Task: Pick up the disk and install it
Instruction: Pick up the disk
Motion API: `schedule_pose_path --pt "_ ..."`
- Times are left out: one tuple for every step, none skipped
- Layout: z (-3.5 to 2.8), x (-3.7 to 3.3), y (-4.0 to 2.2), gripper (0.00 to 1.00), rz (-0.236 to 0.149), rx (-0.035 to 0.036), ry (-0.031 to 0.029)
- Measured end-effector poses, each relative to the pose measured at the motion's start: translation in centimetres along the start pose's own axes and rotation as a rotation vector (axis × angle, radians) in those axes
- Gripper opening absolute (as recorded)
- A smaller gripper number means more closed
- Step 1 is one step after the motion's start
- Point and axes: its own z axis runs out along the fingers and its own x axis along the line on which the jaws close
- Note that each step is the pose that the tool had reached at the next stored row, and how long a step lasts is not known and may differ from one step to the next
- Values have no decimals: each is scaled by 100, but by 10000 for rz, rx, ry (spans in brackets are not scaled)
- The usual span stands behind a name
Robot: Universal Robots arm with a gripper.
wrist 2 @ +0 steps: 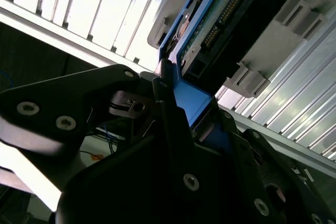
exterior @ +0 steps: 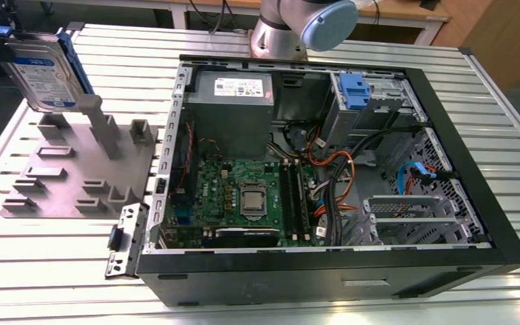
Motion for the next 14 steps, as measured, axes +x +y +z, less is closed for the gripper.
schedule_pose_path --pt "0 0 0 37 0 0 0" --pt "-4 0 0 37 0 -3 2" --pt "-7 0 0 37 0 -3 2" --pt "-7 0 0 37 0 -2 1" --pt "-8 0 0 37 0 -3 2" --pt "-10 0 0 37 0 -3 2" --pt "-12 0 0 37 0 -4 2" --pt "-15 0 0 37 0 -4 2" --pt "-21 0 1 37 0 -5 3" --pt "-25 -1 0 37 0 -3 2" --pt "-30 -1 0 37 0 -3 2" --pt "-35 -1 0 37 0 -3 2" --pt "-40 -1 0 37 0 -2 1" --pt "-45 -1 0 37 0 -2 1"
